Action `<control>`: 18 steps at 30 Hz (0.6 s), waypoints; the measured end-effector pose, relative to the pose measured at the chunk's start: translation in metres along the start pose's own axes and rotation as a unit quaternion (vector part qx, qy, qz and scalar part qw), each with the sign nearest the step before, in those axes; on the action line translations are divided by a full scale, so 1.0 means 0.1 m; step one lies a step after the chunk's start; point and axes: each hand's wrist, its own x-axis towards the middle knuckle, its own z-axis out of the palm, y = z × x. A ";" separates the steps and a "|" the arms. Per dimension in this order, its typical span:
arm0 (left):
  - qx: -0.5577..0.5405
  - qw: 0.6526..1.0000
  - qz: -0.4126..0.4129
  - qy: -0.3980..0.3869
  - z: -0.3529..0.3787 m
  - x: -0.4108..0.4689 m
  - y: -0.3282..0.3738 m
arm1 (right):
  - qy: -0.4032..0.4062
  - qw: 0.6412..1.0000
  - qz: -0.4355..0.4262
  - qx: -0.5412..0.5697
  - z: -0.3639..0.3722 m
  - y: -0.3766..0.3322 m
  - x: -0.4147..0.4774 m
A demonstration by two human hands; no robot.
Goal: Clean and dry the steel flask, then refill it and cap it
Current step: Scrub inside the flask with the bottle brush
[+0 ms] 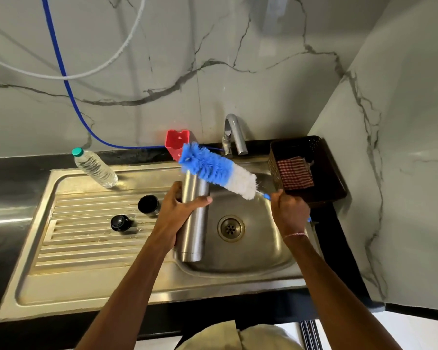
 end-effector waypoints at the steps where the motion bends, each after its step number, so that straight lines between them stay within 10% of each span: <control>1: 0.007 1.000 -0.001 -0.007 0.02 0.00 -0.01 | -0.003 1.000 0.001 0.008 0.00 -0.07 0.03; 18: -0.008 0.999 -0.009 -0.033 0.08 -0.01 0.03 | -0.022 0.996 -0.023 0.083 -0.03 -0.60 0.31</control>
